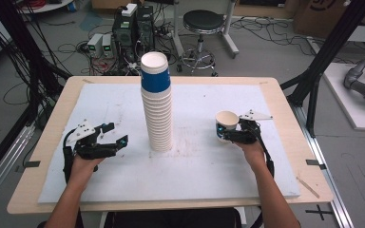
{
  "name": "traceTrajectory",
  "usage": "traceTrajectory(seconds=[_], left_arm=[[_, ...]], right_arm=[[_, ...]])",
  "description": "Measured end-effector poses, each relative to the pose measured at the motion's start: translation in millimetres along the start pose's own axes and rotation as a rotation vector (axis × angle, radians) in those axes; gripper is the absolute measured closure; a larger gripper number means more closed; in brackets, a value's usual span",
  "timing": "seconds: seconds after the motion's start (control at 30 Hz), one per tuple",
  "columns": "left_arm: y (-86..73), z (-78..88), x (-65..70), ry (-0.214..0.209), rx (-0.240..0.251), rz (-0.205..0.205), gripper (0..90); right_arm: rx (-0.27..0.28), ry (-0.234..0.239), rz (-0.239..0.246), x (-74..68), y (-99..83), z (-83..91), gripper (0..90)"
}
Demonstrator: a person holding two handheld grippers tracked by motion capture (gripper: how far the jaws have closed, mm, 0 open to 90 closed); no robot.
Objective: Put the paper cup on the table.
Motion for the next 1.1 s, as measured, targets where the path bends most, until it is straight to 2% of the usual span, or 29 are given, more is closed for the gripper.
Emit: traceTrajectory(seconds=[0.1, 0.17, 0.27, 0.33, 0.43, 0.57, 0.67, 0.8, 0.97, 1.1], left_arm=[[0.2, -1.8, 1.5, -0.003, 0.000, 0.000, 18.4], [-0.2, -2.5, 1.8, -0.003, -0.003, 0.000, 18.4], [-0.9, -3.2, 2.3, -0.003, -0.008, 0.001, 18.4], [-1.0, -3.1, 2.4, -0.002, -0.010, 0.001, 18.4], [-1.7, -3.3, 2.5, -0.005, -0.013, 0.007, 18.4], [-2.0, -3.1, 2.8, -0.007, -0.015, 0.006, 18.4], [-2.0, -3.2, 2.7, -0.007, -0.015, 0.007, 18.4], [-2.0, -4.1, 2.3, -0.006, -0.020, 0.007, 18.4], [-2.7, -4.4, 1.4, -0.005, -0.019, 0.011, 18.4], [-2.7, -3.9, 1.1, -0.007, -0.011, 0.014, 18.4]], right_arm=[[0.017, -0.006, -0.001, -1.1, -5.4, 2.0, 21.2], [0.008, -0.011, -0.001, -2.6, -7.3, 4.1, 21.0], [-0.005, -0.024, 0.023, -4.8, -8.0, 5.7, 20.2], [-0.010, -0.023, 0.019, -4.8, -8.9, 6.6, 19.8], [-0.017, -0.012, 0.006, -4.5, -10.0, 7.4, 19.2], [-0.027, 0.000, 0.013, -4.7, -15.0, 7.8, 19.0], [-0.046, 0.027, -0.014, -2.1, -21.2, 9.4, 19.0], [-0.072, 0.022, 0.006, -1.5, -25.0, 11.5, 19.0], [-0.085, 0.014, 0.022, -1.7, -31.0, 22.5, 19.0], [-0.092, -0.008, 0.045, -0.5, -38.6, 38.3, 19.0]])
Point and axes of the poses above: each handheld gripper's, and its own axes: z roughly backward along the jaws, y roughly out of its top, x roughly to its right, the point moved 2 cm from there along -z, roughly forward along the jaws, and after that the axes turned 12 degrees about -x, right-handed, at the moved point
